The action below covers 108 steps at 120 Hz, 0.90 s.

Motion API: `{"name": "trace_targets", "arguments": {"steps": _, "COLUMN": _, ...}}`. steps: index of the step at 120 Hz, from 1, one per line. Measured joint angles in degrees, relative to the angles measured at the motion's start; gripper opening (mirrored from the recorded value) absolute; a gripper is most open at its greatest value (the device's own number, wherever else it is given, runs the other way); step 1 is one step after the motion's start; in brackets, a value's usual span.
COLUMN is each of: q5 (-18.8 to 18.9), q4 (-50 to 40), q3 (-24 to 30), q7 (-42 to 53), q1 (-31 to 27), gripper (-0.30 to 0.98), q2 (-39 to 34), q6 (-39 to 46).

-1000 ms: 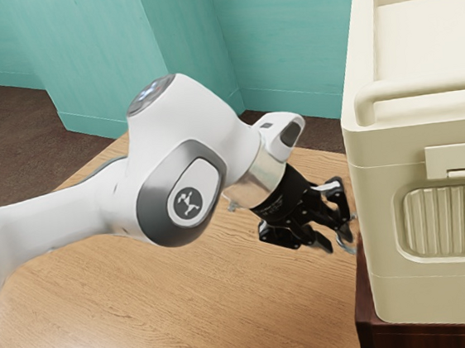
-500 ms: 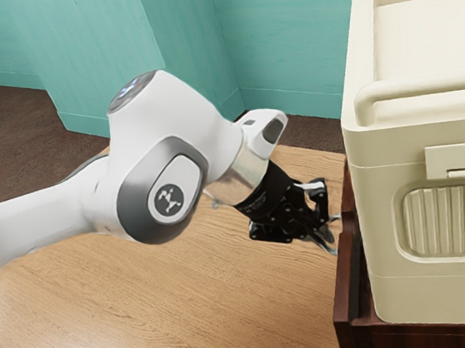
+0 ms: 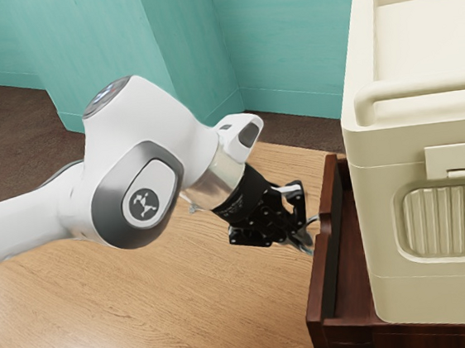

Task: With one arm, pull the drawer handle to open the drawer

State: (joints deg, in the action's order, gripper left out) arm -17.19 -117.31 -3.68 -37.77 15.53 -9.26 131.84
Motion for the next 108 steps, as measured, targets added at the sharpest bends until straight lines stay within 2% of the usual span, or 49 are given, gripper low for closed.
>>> {"name": "trace_targets", "arguments": {"steps": 108, "q5": 0.11, "q4": -6.17, "q3": -3.89, "q7": -0.65, "q1": -0.72, "gripper": -0.10, "q2": -5.80, "q6": -0.06}}
